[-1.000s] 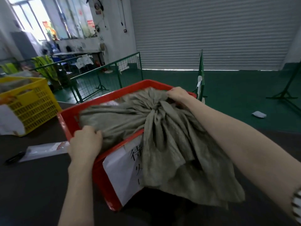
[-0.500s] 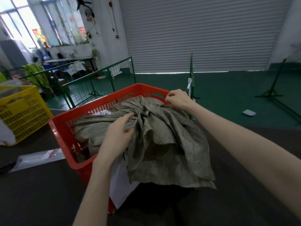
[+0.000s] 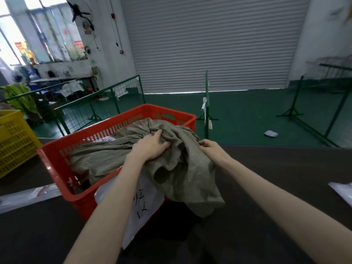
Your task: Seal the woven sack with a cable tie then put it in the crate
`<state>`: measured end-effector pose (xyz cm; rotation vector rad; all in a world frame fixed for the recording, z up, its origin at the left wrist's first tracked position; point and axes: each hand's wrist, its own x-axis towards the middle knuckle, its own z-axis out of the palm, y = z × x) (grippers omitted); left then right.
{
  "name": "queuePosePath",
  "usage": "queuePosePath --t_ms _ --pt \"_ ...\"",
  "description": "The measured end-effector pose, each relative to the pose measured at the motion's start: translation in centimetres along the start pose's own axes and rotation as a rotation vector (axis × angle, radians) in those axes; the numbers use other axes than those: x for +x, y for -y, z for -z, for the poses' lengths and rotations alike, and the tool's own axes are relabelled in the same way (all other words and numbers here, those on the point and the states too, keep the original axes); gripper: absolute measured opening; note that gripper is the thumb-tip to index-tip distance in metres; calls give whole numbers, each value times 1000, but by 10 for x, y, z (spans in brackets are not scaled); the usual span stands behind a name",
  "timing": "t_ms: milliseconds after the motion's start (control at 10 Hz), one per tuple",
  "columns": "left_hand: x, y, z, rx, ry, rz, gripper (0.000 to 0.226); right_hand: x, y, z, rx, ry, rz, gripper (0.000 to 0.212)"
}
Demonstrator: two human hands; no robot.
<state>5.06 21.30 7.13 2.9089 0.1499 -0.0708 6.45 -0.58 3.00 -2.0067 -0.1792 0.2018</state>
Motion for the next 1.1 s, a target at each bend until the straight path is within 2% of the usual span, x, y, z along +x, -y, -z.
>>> queuePosePath --t_ms 200,300,400,500,600,700,800,1000,1100 --pt "16 16 -2 -146 92 89 57 -10 20 -6 203 -40 57 29" --pt "16 24 -5 -212 99 68 52 -18 27 -8 180 -41 109 31" --pt "11 22 -7 -285 78 54 52 -23 27 -10 173 -69 135 44" --pt "5 18 -12 -137 35 88 51 -31 24 -4 144 -84 143 43" --pt "-8 7 -13 83 -180 65 38 -37 18 8 144 -114 142 36" --pt "-21 -11 -13 -22 -477 -108 32 -43 10 21 151 -120 120 26" --pt "-40 -46 -6 -270 -645 -314 32 -48 0 35 189 -119 116 19" --pt "-77 -117 -3 -471 -689 -567 21 -72 -23 75 362 -118 26 16" --pt "-85 -145 -11 -544 -577 -618 21 -85 -35 100 509 -175 -39 19"
